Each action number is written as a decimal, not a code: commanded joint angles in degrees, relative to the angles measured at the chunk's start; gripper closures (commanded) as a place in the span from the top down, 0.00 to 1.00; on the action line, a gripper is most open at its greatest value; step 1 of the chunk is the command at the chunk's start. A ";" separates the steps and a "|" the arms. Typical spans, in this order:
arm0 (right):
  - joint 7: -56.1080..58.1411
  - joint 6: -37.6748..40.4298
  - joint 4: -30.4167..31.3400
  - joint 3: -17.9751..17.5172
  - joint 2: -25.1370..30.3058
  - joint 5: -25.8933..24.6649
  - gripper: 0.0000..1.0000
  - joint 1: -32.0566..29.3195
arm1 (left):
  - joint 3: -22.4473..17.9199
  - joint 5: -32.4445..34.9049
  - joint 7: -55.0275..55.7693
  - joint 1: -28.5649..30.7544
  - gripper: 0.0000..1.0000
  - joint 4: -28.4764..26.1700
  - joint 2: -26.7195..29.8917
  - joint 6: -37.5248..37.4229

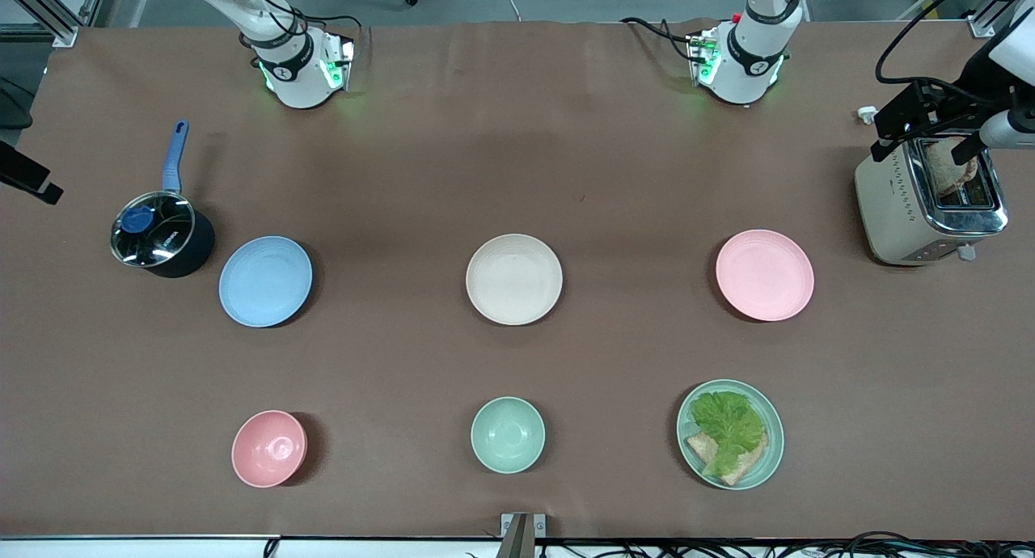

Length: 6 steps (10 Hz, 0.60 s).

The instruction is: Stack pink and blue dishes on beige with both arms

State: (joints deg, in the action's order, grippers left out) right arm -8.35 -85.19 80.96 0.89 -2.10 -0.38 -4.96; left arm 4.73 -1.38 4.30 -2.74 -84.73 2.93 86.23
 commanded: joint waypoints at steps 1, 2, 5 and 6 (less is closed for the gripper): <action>0.70 -0.07 1.13 -0.01 0.87 0.56 1.00 -0.49 | -0.16 0.94 -0.35 -0.16 1.00 -2.81 0.77 0.34; 0.70 -0.07 1.13 -0.01 0.87 0.56 1.00 -0.49 | -0.16 0.94 -0.17 -0.17 1.00 -2.72 0.68 0.34; 10.22 -0.15 0.25 -0.01 0.78 -0.41 1.00 -0.40 | -3.21 -1.15 0.89 0.01 0.98 -2.90 0.07 0.52; 11.41 -0.15 0.25 -0.01 0.78 -0.32 1.00 -0.58 | -6.02 -3.69 -0.07 -0.16 0.98 -3.42 -0.20 0.52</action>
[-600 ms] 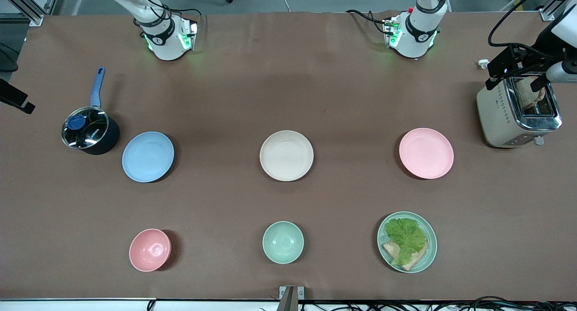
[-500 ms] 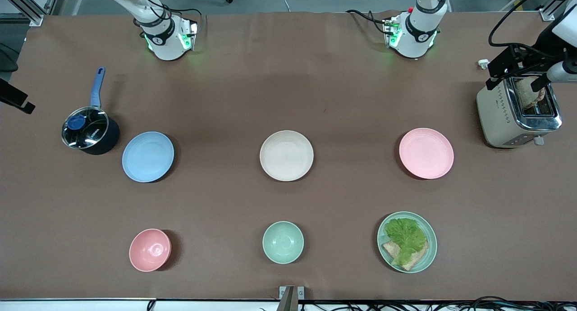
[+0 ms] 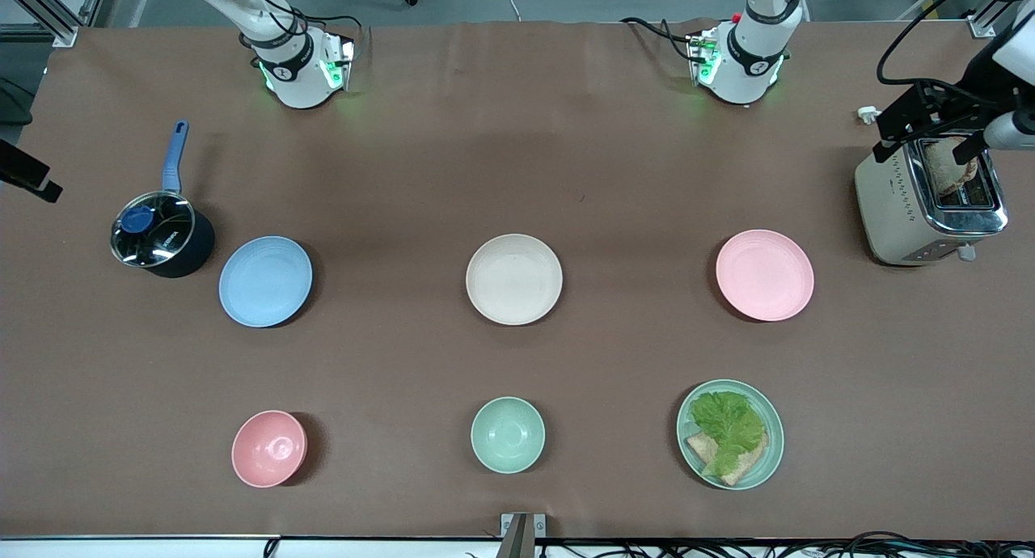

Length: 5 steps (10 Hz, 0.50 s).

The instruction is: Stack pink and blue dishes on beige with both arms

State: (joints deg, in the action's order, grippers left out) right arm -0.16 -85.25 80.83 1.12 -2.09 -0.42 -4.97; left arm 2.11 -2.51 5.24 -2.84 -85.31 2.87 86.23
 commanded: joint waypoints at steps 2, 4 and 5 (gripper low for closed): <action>3.85 0.51 2.48 0.11 0.33 2.43 1.00 -3.37 | -7.97 -3.81 -8.71 0.11 0.98 -5.38 -3.21 1.39; 4.11 -5.06 12.37 0.45 -0.11 10.04 1.00 -8.19 | -10.35 -3.91 -16.79 0.55 1.00 -14.21 -4.54 11.26; 4.81 -10.24 18.43 2.89 -0.19 13.05 1.00 -8.30 | -11.50 -4.60 -21.37 0.90 1.00 -20.36 -4.72 18.72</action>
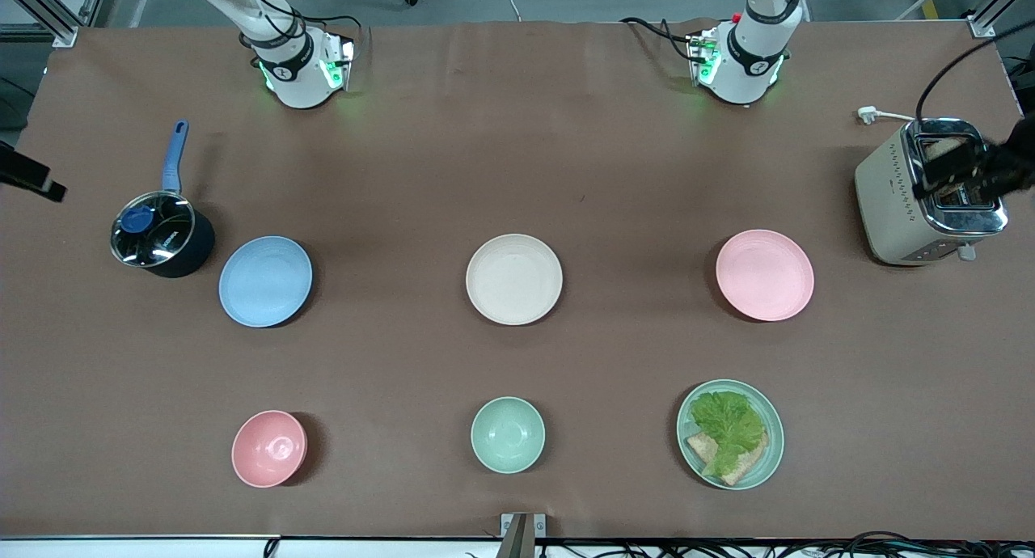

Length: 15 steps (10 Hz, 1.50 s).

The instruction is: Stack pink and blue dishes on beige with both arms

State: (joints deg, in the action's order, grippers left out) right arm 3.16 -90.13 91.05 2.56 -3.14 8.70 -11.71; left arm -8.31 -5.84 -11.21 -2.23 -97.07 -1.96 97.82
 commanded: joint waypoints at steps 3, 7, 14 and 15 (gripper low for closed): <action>9.48 -22.23 21.76 1.93 -3.08 8.69 1.00 -2.43 | -1.36 -3.21 -14.86 0.91 0.91 -15.95 -10.04 20.54; 27.21 -34.83 28.73 1.93 -14.68 17.84 1.00 -3.40 | -1.10 -5.85 -18.23 0.82 0.88 -16.22 -22.98 30.04; 29.36 -39.16 29.97 1.93 -22.70 22.85 0.52 -2.35 | -0.57 -11.30 -18.32 0.21 0.13 -17.45 -28.45 32.70; 29.36 -39.16 30.06 1.93 -23.05 22.85 0.45 -2.26 | -0.57 -11.21 -18.49 0.21 0.02 -17.28 -27.84 32.35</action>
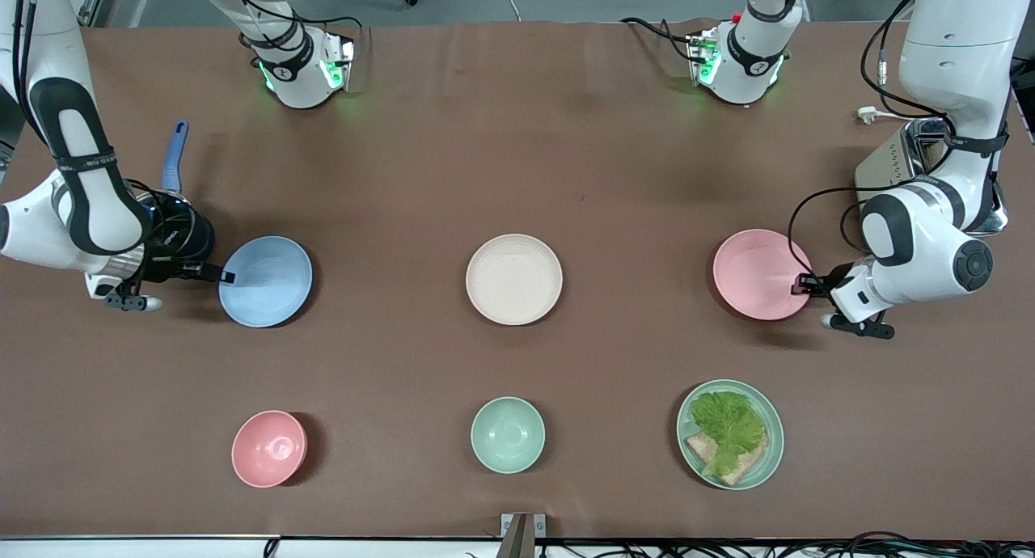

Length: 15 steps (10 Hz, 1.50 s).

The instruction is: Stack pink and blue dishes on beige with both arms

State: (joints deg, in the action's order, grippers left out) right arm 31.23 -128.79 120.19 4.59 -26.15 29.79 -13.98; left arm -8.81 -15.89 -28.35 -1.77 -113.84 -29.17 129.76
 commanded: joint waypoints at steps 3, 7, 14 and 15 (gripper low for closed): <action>1.11 -0.68 0.75 -0.11 -0.83 2.02 0.22 0.44 | 2.12 -1.16 -0.41 -0.34 0.00 1.68 4.62 -4.23; -3.10 6.93 -4.67 -0.11 -0.83 1.76 0.01 1.24 | 17.30 -1.34 16.51 -0.51 0.00 2.66 8.26 -6.63; -17.85 25.17 -19.02 -1.94 3.12 -1.14 0.01 7.73 | 39.46 18.81 61.58 -3.68 0.03 2.66 -4.91 14.71; -22.14 23.86 -18.76 -3.78 3.99 -1.14 0.01 9.31 | 40.18 24.88 67.14 -4.20 0.04 2.83 -6.59 15.34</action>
State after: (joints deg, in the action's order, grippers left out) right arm 13.64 -103.79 100.29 2.72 -24.09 29.77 -5.99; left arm 30.20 2.93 33.05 -6.10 -111.43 -31.91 143.27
